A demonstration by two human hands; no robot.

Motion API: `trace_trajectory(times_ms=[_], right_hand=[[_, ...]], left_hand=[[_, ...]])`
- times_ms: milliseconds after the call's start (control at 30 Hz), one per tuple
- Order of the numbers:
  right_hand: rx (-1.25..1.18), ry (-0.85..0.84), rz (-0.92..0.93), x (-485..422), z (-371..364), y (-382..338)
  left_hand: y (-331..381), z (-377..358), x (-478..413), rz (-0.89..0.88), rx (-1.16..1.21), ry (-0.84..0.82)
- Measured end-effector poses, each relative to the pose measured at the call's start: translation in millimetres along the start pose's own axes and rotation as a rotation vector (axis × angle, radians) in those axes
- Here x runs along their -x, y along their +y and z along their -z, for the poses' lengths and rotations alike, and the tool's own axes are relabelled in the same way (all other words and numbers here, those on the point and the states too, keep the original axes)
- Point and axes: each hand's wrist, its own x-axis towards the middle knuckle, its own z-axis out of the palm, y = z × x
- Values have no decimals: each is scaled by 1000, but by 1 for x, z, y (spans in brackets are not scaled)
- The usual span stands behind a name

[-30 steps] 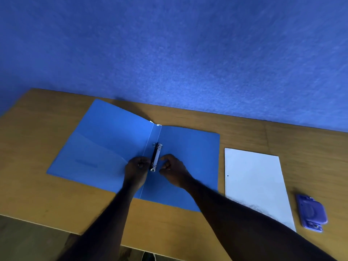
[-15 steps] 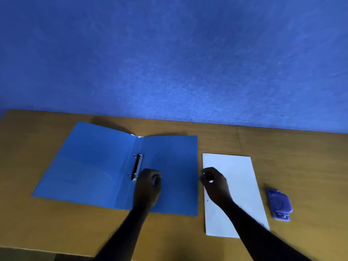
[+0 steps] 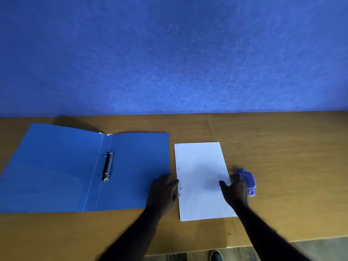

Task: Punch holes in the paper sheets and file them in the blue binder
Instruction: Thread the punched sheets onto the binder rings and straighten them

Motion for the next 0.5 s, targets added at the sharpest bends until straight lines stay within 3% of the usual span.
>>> trace_trajectory(times_ms=[167, 500], right_hand=[[82, -89, -47, 6, -1, 2], [94, -113, -198, -2, -2, -15]], left_hand=[[5, -3, 2, -1, -59, 10], [11, -5, 1, 19, -90, 19]])
